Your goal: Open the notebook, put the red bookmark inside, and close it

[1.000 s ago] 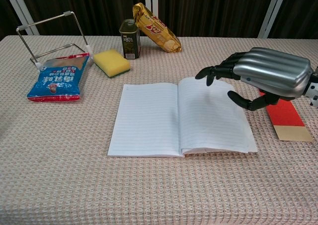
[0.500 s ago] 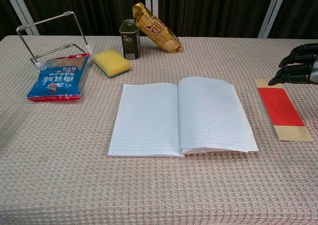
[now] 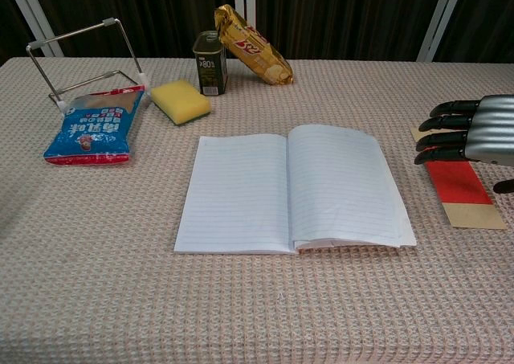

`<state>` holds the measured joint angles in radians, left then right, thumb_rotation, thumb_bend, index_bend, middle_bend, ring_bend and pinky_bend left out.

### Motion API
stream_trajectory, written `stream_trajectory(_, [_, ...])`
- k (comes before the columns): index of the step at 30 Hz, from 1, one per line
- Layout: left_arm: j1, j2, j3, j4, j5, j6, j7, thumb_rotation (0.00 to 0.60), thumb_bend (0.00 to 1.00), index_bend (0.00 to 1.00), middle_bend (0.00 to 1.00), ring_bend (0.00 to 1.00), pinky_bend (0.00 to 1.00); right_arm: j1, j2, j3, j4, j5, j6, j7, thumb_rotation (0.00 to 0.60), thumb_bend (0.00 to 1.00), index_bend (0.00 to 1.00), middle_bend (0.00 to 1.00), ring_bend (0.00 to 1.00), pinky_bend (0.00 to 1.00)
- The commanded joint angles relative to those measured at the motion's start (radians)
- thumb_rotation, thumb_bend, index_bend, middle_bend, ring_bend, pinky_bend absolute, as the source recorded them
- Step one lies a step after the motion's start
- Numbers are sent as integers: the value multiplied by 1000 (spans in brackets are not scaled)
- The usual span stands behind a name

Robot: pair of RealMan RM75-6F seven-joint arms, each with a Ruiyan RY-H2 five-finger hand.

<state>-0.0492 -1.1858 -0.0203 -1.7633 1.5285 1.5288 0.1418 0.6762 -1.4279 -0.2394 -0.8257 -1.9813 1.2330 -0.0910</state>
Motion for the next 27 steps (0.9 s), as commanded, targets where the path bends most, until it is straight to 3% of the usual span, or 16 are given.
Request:
stream_trajectory(1, [2,-1,1,2,-1,1,-2,600,0,220,153,82,115,0,-15,-6,25,-4,2,13,600,54,204,168,109,149])
stream_trajectory(16, [5,-9,3,15,-5,1,-8,600,0,220,153,82,115,7,-60,-24,93,2,-28,52,600,154,225,171,110,149])
stream_trajectory(27, [8,-13,3,29,-4,4,-22,600,0,220,154,82,115,-3,-74,-23,125,21,-19,75,600,189,322,202,114,145])
